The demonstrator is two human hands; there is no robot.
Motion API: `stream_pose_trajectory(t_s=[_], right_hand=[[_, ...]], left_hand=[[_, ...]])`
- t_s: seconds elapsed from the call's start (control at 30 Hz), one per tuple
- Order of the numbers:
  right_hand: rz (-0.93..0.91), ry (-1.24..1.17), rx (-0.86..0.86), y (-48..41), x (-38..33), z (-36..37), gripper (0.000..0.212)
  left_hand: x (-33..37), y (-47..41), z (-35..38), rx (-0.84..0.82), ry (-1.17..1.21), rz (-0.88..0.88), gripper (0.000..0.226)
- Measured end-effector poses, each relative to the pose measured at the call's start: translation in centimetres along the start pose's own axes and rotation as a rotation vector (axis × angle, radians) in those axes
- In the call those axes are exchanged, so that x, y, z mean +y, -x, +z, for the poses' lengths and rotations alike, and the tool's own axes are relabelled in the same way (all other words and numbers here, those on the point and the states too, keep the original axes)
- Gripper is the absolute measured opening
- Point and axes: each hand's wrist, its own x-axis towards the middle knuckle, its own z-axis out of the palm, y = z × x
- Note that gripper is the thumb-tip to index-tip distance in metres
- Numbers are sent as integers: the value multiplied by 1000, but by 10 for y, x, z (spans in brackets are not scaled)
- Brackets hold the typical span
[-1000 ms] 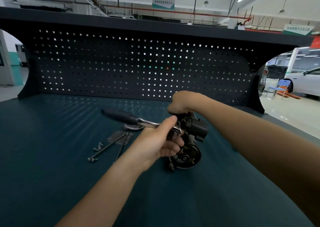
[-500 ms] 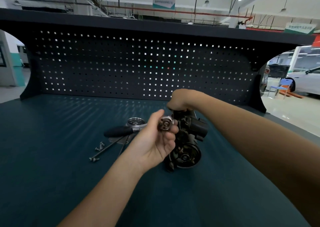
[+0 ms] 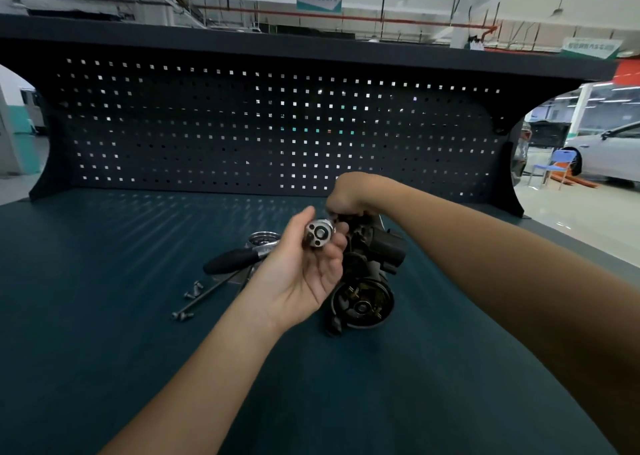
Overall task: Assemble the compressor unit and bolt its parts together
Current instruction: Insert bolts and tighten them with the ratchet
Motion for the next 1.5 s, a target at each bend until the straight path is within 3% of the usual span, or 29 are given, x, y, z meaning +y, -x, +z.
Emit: stream_pose_trajectory(t_s=[0.13,0.2,0.47,0.57,0.67,0.73,0.77,0.9,0.97,1.03,1.2,1.3,1.37,1.4,1.5], right_hand=[[3,88,18,1,4,0,31],[17,170,9,2,4,-2,32],[-17,433,132,5,-7,8,11],[-50,514,240,7,-7,9,17],[-59,465,200,10,-3,5,28],[-75,433,162,8,-3,4,17],[-77,421,141,6,-4,4,10],[-71,315,74,-4,-1,2,20],[-57,278,79,-5,-1,2,26],[-36,300,85,-3,-3,3,25],[-35,411,138,12,-6,4,23],[-50,408,145,20,-4,3,26],[-55,418,144,19,-6,4,20],[-57,420,145,18,-7,5,13],[-43,340,101,10,-7,4,15]], left_hand=[[7,-2,5,144,-835,166,38],[11,-5,6,149,-1089,239,42],[4,-5,-3,208,-1385,289,44],[0,-3,2,269,-1724,444,49],[-2,-4,3,325,-1848,537,51],[-2,-5,-1,292,-1750,480,51],[-3,-6,-3,250,-1584,416,50],[-8,-1,-10,115,-332,98,36],[-11,0,-11,37,48,9,32],[-13,-1,-10,66,-55,-4,33],[-9,-7,-1,284,-1415,364,46],[-10,-9,2,317,-1672,509,51],[-13,-9,1,296,-1530,460,48],[-15,-8,0,280,-1323,403,45],[-16,-2,-3,137,-313,133,37]])
